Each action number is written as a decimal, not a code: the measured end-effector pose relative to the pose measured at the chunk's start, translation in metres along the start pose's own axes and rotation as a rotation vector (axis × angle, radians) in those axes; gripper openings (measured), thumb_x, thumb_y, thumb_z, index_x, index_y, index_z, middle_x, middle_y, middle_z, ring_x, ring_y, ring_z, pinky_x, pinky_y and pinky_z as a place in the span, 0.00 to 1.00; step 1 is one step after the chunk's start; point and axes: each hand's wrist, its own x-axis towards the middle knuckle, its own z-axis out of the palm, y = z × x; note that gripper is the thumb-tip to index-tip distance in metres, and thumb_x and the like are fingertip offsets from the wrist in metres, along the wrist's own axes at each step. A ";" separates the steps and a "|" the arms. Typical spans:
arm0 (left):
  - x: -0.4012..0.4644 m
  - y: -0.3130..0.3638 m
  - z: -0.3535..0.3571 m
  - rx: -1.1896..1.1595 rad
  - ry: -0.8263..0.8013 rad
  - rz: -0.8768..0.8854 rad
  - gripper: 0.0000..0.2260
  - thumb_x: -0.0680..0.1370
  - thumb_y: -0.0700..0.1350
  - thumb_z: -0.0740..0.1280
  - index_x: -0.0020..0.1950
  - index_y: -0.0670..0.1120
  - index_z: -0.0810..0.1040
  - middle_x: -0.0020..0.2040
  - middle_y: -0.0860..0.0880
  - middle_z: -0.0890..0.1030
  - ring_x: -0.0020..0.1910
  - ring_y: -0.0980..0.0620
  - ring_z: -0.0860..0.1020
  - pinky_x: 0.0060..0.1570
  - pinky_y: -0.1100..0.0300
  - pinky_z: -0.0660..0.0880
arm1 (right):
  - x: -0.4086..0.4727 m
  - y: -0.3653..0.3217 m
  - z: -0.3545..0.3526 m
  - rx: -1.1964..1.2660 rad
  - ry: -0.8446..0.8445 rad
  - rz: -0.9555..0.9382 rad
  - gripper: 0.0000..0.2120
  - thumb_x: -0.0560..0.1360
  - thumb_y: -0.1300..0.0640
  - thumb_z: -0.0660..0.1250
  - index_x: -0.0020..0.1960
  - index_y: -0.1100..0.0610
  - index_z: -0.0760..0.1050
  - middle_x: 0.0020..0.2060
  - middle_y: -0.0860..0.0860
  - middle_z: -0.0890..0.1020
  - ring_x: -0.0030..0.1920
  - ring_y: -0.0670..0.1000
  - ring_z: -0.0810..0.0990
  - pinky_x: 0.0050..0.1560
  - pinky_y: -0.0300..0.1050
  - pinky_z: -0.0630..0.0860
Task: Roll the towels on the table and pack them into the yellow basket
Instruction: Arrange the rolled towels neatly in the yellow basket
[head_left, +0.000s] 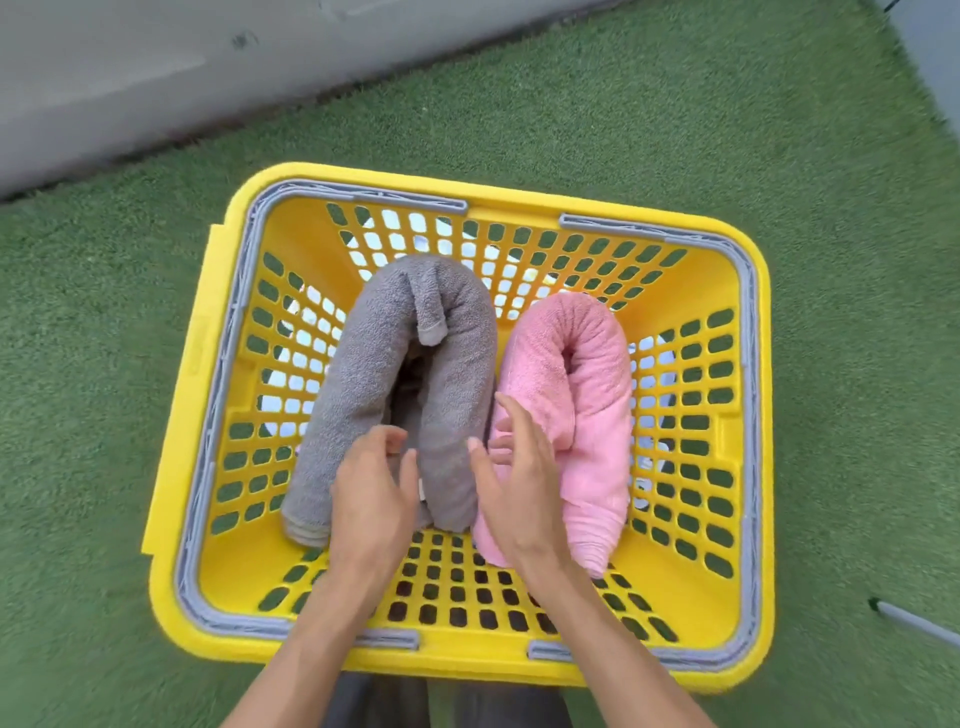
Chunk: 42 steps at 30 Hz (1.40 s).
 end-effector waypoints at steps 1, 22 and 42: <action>0.000 0.002 -0.007 0.018 0.051 0.052 0.11 0.78 0.44 0.65 0.60 0.47 0.74 0.55 0.49 0.77 0.54 0.52 0.76 0.57 0.53 0.73 | -0.003 -0.001 0.017 0.026 -0.057 0.023 0.32 0.74 0.52 0.68 0.74 0.48 0.59 0.62 0.44 0.71 0.61 0.44 0.72 0.65 0.46 0.71; 0.071 -0.036 -0.013 0.365 -0.038 -0.205 0.26 0.74 0.41 0.67 0.68 0.44 0.60 0.50 0.40 0.80 0.50 0.37 0.79 0.40 0.50 0.67 | 0.034 -0.018 0.076 -0.077 0.170 0.401 0.40 0.63 0.51 0.75 0.70 0.53 0.59 0.56 0.60 0.80 0.55 0.62 0.78 0.49 0.48 0.72; 0.074 -0.056 -0.017 0.054 -0.088 -0.179 0.26 0.71 0.46 0.70 0.63 0.44 0.61 0.47 0.43 0.78 0.44 0.39 0.78 0.37 0.51 0.72 | 0.020 0.000 0.068 0.852 -0.126 0.726 0.19 0.78 0.38 0.54 0.61 0.46 0.74 0.52 0.48 0.82 0.55 0.48 0.80 0.56 0.45 0.76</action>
